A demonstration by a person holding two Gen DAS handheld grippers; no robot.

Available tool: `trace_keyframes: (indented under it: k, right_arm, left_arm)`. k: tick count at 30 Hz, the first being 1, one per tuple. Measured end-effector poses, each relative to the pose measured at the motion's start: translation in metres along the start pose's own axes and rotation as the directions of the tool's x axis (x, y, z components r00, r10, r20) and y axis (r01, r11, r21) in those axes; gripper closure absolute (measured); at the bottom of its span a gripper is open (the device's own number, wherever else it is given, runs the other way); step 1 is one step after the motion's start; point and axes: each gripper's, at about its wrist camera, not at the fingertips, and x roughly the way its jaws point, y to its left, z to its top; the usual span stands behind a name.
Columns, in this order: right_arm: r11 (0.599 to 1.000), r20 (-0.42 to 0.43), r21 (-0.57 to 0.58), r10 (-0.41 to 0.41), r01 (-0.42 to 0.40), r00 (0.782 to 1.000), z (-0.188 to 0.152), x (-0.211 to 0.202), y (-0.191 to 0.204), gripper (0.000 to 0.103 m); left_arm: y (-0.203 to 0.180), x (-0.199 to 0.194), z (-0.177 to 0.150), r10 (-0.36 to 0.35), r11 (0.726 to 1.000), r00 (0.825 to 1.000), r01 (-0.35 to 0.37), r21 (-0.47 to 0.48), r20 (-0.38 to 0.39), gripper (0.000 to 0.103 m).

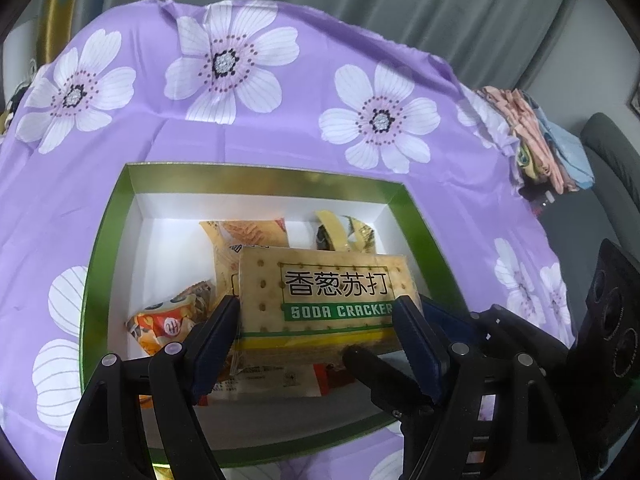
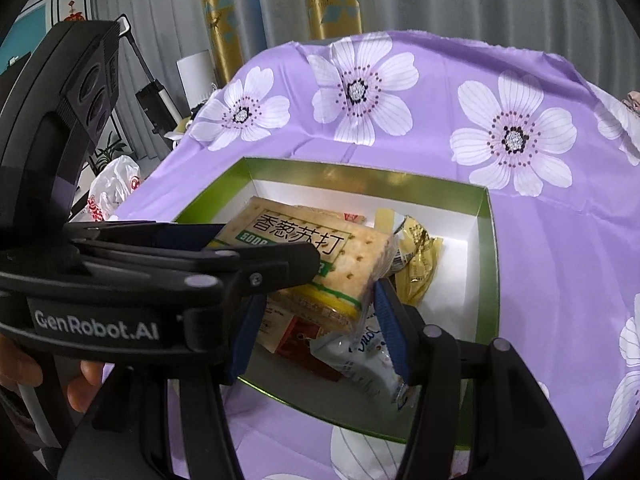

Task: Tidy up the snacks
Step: 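Open the left gripper to drop the soda cracker pack into the box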

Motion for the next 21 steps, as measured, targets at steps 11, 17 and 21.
trace_keyframes:
  k: [11, 17, 21]
  right_arm:
    - [0.999, -0.056, 0.028, -0.022, 0.024, 0.998, -0.004, 0.017, -0.002, 0.038]
    - [0.999, -0.035, 0.029, -0.035, 0.036, 0.999, -0.004, 0.008, 0.000, 0.034]
    - [0.999, -0.005, 0.033, -0.043, 0.043, 0.999, -0.004, -0.006, 0.001, 0.027]
  left_arm:
    - [0.001, 0.012, -0.001, 0.046, 0.999, 0.999, -0.046, -0.004, -0.022, 0.025]
    - [-0.001, 0.002, 0.001, 0.060, 0.998, 0.998, -0.060, 0.005, 0.005, 0.024]
    - [0.000, -0.012, 0.001, 0.089, 0.996, 0.995, -0.090, 0.007, 0.041, 0.013]
